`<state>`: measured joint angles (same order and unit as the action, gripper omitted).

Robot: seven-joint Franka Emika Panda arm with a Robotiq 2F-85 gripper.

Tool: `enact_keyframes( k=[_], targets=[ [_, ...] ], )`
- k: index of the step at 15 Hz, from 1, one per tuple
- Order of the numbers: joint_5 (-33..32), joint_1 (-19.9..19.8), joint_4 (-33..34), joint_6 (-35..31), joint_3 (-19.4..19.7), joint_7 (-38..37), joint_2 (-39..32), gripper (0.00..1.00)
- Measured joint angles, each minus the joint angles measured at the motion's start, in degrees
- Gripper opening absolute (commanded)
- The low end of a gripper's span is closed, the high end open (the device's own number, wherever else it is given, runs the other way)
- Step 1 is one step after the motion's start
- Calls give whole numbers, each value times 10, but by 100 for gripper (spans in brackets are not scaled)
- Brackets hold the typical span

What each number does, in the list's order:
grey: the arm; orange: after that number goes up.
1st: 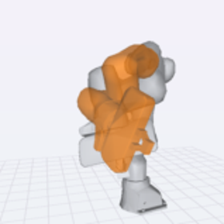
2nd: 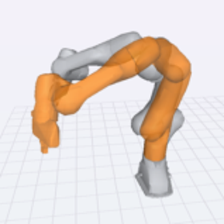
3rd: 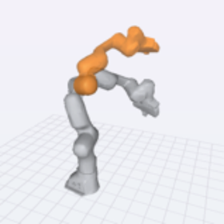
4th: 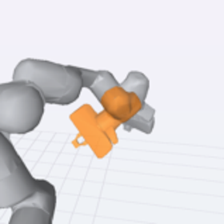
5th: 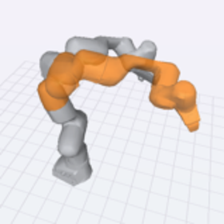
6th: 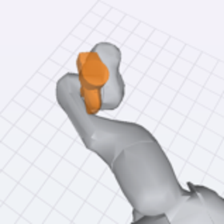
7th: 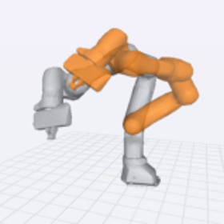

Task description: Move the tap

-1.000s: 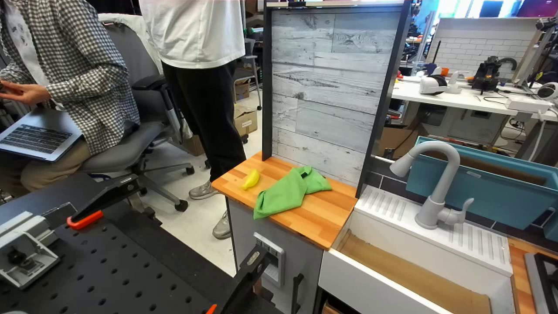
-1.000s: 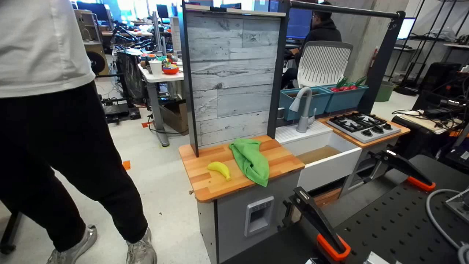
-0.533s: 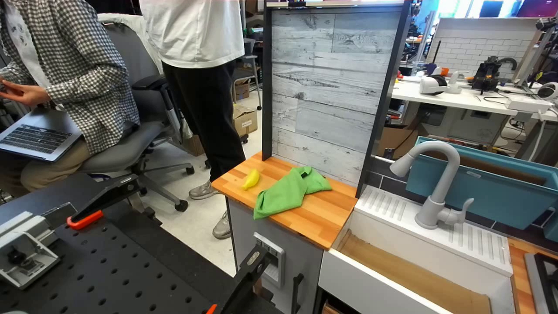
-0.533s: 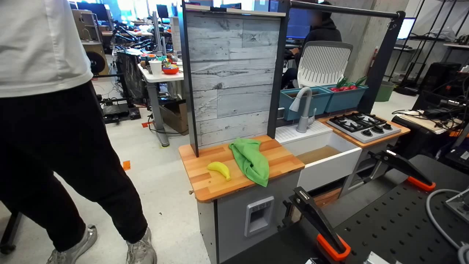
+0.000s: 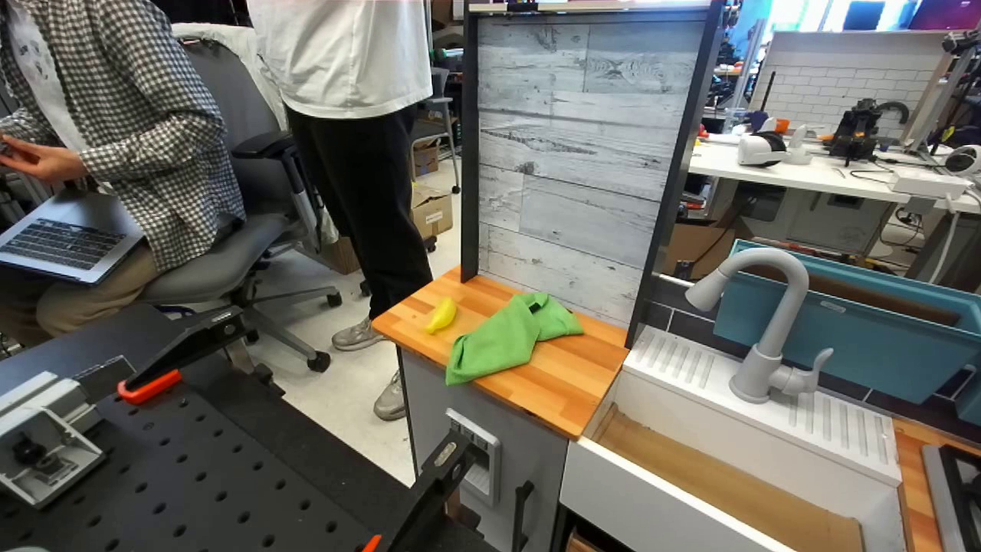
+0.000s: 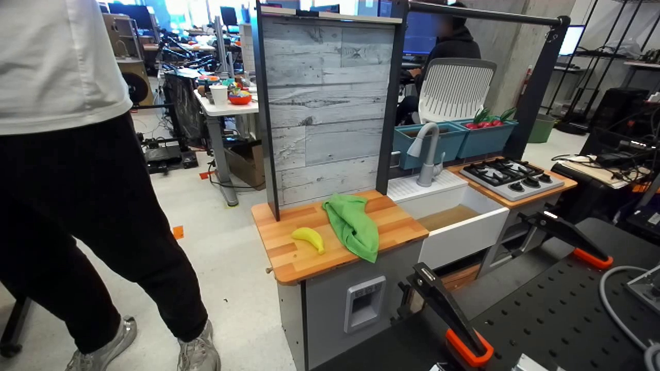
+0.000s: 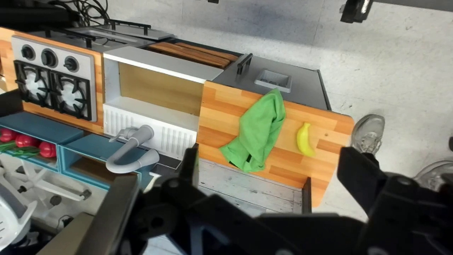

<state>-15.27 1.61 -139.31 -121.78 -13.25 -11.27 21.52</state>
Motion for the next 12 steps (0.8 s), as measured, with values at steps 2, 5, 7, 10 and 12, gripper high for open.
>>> enact_keyframes(
  k=[2,5,7,10,12],
  targets=[
    [-24,-15,-4,-29,15,-9,-28,100],
    [-43,-40,-2,-70,50,-11,-73,100],
    [-46,-56,6,-99,78,-11,-108,100],
    [-43,-72,38,-134,117,-10,-171,100],
    [-26,-76,73,-148,140,-9,-223,100]
  ],
)
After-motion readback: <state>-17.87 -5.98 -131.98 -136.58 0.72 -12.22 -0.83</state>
